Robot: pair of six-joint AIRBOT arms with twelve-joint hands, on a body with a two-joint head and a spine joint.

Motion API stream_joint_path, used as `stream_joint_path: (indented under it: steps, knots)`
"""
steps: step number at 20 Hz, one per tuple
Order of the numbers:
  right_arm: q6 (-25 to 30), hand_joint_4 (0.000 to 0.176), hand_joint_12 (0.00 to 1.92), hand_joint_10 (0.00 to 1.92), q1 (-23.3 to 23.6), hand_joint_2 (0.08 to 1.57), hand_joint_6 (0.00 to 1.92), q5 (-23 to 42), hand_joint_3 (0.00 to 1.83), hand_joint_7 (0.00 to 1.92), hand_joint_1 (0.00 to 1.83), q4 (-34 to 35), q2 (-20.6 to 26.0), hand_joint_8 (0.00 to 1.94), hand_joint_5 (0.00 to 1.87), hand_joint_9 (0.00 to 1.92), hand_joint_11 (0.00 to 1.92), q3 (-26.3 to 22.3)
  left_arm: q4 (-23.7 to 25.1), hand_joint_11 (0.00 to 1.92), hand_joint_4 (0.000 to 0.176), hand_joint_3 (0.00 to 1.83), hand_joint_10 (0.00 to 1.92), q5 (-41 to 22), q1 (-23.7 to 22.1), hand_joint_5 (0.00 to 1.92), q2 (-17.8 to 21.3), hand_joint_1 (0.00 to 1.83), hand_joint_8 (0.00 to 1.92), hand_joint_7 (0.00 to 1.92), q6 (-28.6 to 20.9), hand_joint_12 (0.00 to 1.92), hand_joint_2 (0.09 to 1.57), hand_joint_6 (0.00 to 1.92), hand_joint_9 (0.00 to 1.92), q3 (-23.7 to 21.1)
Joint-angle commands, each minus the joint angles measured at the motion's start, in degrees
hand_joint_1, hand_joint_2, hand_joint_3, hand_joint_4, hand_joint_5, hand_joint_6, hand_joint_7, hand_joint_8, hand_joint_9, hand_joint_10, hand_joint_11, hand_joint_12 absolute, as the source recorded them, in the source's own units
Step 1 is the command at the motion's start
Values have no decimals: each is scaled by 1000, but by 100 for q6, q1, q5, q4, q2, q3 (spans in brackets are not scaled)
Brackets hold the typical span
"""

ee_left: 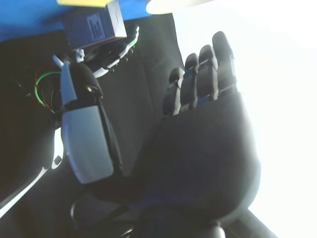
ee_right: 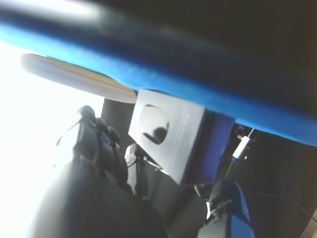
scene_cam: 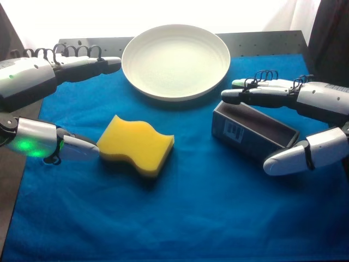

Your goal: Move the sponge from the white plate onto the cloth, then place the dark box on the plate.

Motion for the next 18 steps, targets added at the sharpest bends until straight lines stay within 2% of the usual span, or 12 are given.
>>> stream_joint_path:
  steps: [1,2,4,6,8,9,11,12,14,15,16,18]
  knots:
    - [24,176,66,8,40,887,2,550,1,137,612,250,-3,2,211,116,93,28,-158,0,73,1,10,-700,-19,119,-26,739,4,186,-10,589,946,1,181,17]
    - [24,170,122,9,40,894,1,537,0,221,660,249,-6,1,286,193,134,33,-178,0,79,0,8,-717,-2,125,-26,748,4,194,-10,603,943,2,186,17]
    - [24,63,861,27,40,907,13,522,1,479,860,247,-14,15,501,514,225,44,-222,0,77,0,6,-760,38,133,-27,760,4,201,-11,622,944,4,194,17]
    - [25,0,1155,66,40,925,6,522,1,665,962,236,-14,24,634,732,369,46,-246,0,74,0,8,-783,58,141,-29,765,4,211,-11,645,940,4,210,17]
    - [25,0,1303,119,40,933,10,522,1,744,942,229,-11,40,699,812,392,49,-269,0,68,0,10,-795,79,142,-37,764,7,221,-11,650,940,3,218,17]
    - [25,0,1338,325,40,937,15,522,0,790,938,228,-10,29,723,754,385,49,-275,0,61,0,10,-797,84,154,-40,775,5,225,-11,703,938,5,229,17]
    - [25,0,1567,1049,40,950,3,522,1,847,968,227,-9,77,776,544,380,49,-278,0,34,0,8,-798,87,153,-41,776,2,222,-11,715,941,3,230,17]
    - [25,0,1676,1241,40,952,1,522,0,776,964,226,-9,297,791,492,360,49,-280,0,31,0,8,-799,89,160,-42,786,1,218,-11,714,939,5,232,17]
    - [25,0,1896,1564,40,970,6,523,1,579,983,226,-7,1035,857,508,447,48,-297,0,25,0,14,-811,106,145,-47,765,5,231,-11,710,940,0,251,17]
    - [25,0,1916,1659,40,997,15,523,3,547,1027,226,-5,1247,898,529,500,48,-319,0,37,1,7,-831,128,137,-51,772,2,227,-12,668,944,1,244,16]
    - [25,0,1920,1709,40,1094,810,523,6,570,1079,226,-3,1365,944,578,571,47,-329,0,57,2,3,-838,137,138,-53,775,1,228,-12,630,949,1,238,16]
    - [25,0,1921,1731,40,1170,1169,523,3,676,1124,226,3,1435,848,716,721,47,-358,0,66,0,8,-862,167,147,-61,762,6,240,-12,622,947,5,252,16]
